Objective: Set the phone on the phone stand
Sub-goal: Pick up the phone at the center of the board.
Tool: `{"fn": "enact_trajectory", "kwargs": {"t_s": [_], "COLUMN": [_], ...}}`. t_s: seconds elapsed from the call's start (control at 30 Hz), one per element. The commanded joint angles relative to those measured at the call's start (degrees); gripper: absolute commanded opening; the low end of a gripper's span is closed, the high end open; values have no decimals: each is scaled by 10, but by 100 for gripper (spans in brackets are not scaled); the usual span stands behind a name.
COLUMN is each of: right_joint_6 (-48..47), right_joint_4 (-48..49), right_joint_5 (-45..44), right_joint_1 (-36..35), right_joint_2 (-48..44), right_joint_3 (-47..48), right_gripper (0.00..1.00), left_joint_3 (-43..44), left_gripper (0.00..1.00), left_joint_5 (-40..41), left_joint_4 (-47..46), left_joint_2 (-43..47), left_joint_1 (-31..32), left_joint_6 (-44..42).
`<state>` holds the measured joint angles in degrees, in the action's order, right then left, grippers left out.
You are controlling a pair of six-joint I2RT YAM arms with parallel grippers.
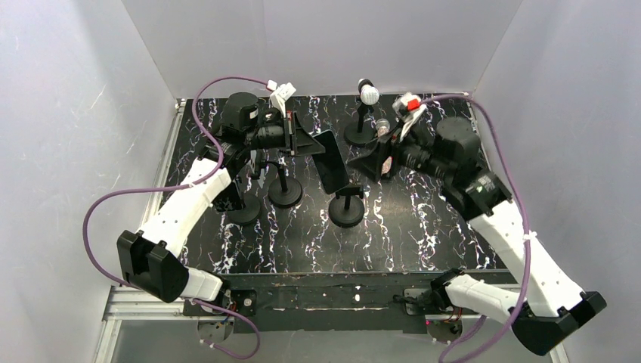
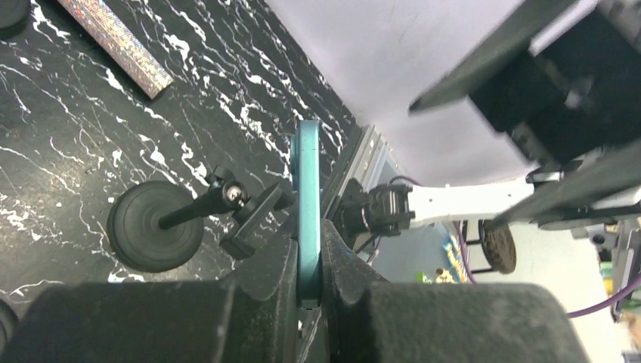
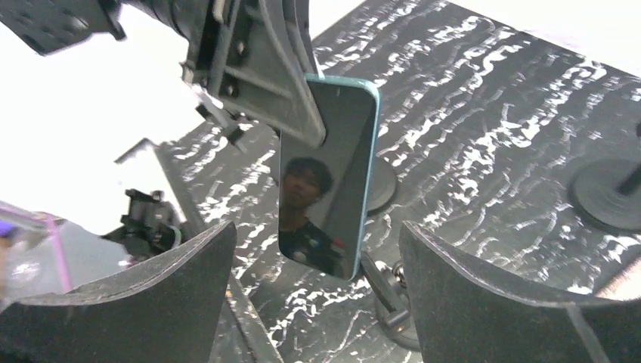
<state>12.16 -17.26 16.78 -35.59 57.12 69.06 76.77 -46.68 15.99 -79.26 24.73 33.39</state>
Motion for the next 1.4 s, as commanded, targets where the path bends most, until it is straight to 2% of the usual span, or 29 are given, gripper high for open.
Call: {"fn": "enact_trajectory", "kwargs": {"t_s": [0.0, 0.27, 0.43, 0.73, 0.93, 1.13, 1.27, 1.37], "right_joint_6": [49, 117, 157, 208, 156, 103, 92, 103], "right_joint_4": [3, 59, 93, 143, 84, 25, 16, 31], "right_joint_5": [279, 440, 472, 511, 474, 396, 388, 416], "right_joint_1": [93, 124, 124, 120, 119, 119, 119, 119], "right_joint_2": [43, 92, 116, 143, 141, 111, 102, 104], "right_joint_3": [66, 62, 53, 36, 51, 63, 63, 60], "right_gripper": [86, 85, 80, 60, 61, 73, 76, 77], "left_joint_3": [33, 29, 43, 60, 61, 63, 65, 67], "left_gripper": [0, 0, 0, 0, 0, 0, 0, 0], "left_joint_5": [-69, -137, -140, -151, -147, -109, -110, -120], "left_joint_4": [60, 73, 73, 70, 72, 111, 117, 116], "left_joint_2": [19, 25, 20, 15, 23, 39, 39, 39], "left_joint_1": [1, 28, 54, 67, 72, 72, 72, 72], "left_joint_6": [-95, -156, -170, -172, -180, -205, -206, -208]}}
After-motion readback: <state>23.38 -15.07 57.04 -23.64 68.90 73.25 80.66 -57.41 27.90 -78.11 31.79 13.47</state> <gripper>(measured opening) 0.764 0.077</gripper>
